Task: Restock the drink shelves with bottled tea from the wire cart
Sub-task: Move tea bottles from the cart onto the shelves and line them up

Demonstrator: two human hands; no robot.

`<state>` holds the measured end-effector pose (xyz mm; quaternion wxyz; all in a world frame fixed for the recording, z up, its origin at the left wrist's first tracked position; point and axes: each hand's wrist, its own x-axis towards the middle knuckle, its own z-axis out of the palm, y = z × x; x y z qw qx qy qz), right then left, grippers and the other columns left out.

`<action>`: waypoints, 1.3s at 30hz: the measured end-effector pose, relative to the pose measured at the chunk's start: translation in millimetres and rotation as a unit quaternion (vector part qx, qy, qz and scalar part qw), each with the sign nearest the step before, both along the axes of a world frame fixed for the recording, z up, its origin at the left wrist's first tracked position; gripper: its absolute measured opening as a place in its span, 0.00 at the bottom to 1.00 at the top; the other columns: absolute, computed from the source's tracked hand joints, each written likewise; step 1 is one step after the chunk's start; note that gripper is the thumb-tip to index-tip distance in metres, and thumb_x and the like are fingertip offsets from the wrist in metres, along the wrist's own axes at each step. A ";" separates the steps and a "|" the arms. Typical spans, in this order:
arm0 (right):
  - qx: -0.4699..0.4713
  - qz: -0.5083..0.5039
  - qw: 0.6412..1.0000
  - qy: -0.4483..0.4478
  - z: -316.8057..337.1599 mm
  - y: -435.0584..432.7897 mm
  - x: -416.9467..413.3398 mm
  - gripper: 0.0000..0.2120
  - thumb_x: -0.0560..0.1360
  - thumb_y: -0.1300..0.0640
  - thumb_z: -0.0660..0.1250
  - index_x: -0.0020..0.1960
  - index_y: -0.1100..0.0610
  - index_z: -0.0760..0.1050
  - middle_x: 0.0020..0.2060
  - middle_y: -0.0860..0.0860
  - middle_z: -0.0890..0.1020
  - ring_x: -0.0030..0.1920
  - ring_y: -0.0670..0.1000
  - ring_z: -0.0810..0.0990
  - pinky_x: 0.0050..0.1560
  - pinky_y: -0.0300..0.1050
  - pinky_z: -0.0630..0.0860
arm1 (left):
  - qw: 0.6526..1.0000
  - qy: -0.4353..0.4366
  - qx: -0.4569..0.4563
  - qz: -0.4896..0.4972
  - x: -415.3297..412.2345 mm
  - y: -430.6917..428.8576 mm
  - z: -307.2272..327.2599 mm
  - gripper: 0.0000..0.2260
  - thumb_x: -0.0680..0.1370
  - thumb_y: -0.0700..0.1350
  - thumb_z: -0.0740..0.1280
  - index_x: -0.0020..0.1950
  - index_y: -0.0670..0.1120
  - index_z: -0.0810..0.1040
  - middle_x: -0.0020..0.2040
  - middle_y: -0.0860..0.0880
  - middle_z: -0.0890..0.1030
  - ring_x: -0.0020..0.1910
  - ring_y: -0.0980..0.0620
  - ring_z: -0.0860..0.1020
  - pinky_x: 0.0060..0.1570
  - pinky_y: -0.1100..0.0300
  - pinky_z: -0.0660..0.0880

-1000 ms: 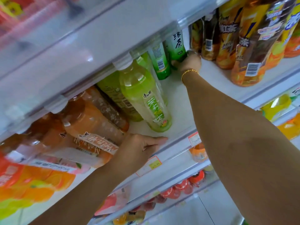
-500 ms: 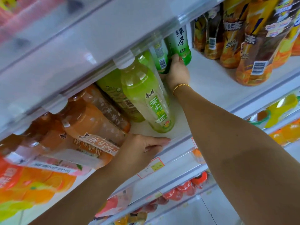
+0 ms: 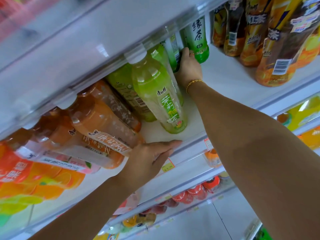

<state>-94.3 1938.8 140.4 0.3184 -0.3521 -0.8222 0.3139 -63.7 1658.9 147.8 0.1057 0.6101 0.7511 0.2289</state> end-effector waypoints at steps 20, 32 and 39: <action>0.010 -0.030 0.997 0.074 -6.1 0.0 -1.8 0.37 0.68 0.50 0.72 0.70 0.61 0.59 0.64 0.58 0.68 0.60 0.59 0.73 0.55 0.52 0.73 | 0.997 0.069 0.016 -0.042 -3.6 2.7 -17.4 0.21 0.75 0.49 0.66 0.68 0.46 0.73 0.65 0.58 0.73 0.66 0.64 0.70 0.64 0.71 0.66; 0.017 -0.075 0.997 0.014 -8.2 6.2 -7.8 0.37 0.67 0.46 0.73 0.67 0.61 0.62 0.64 0.57 0.69 0.65 0.58 0.67 0.60 0.53 0.71 | 0.999 0.030 0.002 -0.023 -4.1 2.2 -17.5 0.22 0.76 0.52 0.65 0.69 0.48 0.71 0.66 0.60 0.73 0.67 0.63 0.70 0.65 0.71 0.65; -0.012 -0.095 0.993 0.065 -5.4 -0.8 -2.5 0.32 0.67 0.44 0.72 0.62 0.60 0.64 0.64 0.57 0.67 0.60 0.59 0.72 0.53 0.52 0.74 | 0.999 0.041 -0.005 -0.022 -3.5 1.4 -17.1 0.22 0.76 0.52 0.65 0.69 0.49 0.72 0.66 0.58 0.73 0.67 0.63 0.69 0.65 0.70 0.65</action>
